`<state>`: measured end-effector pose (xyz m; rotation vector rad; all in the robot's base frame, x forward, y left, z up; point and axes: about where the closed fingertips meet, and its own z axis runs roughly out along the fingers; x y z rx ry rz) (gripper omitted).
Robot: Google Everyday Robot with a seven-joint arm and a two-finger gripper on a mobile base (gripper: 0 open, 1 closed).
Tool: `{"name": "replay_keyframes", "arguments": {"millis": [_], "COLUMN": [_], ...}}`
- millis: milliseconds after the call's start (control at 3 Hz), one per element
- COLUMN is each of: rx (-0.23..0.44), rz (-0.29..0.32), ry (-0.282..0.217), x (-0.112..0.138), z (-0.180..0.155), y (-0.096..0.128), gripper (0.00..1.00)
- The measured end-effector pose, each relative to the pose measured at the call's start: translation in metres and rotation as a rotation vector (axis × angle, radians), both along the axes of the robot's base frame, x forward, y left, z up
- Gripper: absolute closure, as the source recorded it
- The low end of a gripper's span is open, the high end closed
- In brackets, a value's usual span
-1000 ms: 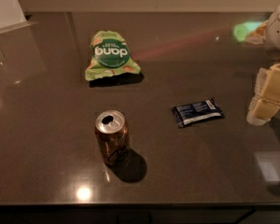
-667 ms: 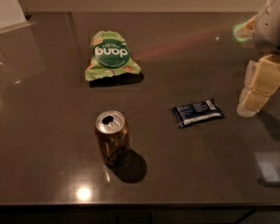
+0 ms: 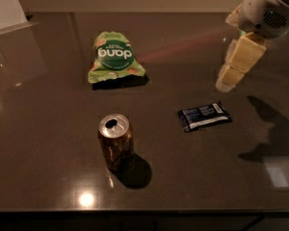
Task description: Pick green rice chip bag
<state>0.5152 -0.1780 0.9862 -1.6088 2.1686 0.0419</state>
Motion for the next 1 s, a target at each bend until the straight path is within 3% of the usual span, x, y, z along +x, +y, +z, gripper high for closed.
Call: {"name": "replay_keyframes", "arguments": {"millis": [667,1000], "rx": [0.145,0.188], "rz": [-0.118,-0.145], "ry": [-0.019,-0.004], "x": [0.062,0.089], "z": [-0.005,-0.012], "y": [0.036,0.064], "gripper": [0.00,0.00]}}
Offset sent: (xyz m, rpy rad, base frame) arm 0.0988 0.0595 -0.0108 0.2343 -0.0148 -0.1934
